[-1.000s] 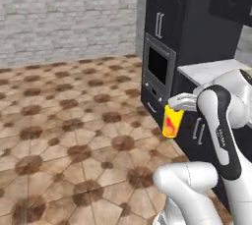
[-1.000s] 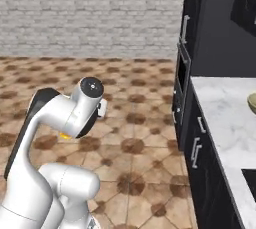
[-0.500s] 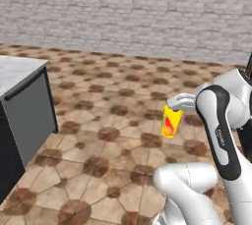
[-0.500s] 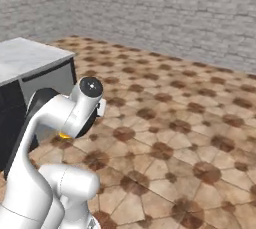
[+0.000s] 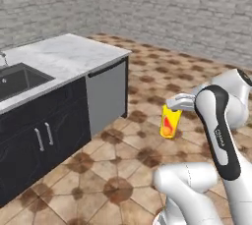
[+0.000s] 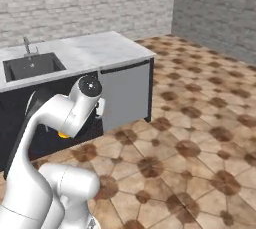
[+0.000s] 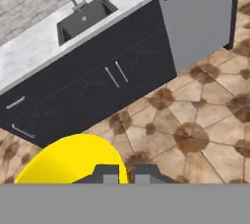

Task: Pick the cup and bowl from the counter and place them on the counter next to the sink.

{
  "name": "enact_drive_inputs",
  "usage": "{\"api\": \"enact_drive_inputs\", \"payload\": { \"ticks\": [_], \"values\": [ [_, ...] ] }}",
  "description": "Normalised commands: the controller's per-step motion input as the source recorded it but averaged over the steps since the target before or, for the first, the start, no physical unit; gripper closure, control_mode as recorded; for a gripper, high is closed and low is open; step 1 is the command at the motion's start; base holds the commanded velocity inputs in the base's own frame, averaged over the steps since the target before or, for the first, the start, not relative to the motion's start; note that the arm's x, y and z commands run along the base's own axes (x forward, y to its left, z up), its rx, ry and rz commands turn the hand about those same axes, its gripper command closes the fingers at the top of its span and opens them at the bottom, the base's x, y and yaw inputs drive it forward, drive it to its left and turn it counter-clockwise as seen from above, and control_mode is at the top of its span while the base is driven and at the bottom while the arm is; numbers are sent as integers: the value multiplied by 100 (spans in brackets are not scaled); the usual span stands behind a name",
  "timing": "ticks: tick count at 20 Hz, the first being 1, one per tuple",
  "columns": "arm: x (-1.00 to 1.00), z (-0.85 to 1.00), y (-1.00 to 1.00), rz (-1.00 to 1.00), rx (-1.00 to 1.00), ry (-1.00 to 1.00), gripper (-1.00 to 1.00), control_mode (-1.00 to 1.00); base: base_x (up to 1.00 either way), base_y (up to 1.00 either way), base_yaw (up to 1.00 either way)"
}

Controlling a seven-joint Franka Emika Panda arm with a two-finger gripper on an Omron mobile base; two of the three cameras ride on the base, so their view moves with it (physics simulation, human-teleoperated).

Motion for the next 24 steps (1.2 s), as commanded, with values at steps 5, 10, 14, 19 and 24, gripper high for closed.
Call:
{"api": "enact_drive_inputs", "payload": {
  "ticks": [5,10,14,19,24],
  "values": [
    [0,0,0,0,0,0,100,100,-7,-9,61],
    [0,0,0,0,0,0,100,100,34,0,18],
    [0,0,0,0,0,0,100,100,94,0,0],
    [0,0,0,0,0,0,100,100,100,-10,0],
    [0,0,0,0,0,0,100,100,100,-18,17]
  ]
}}
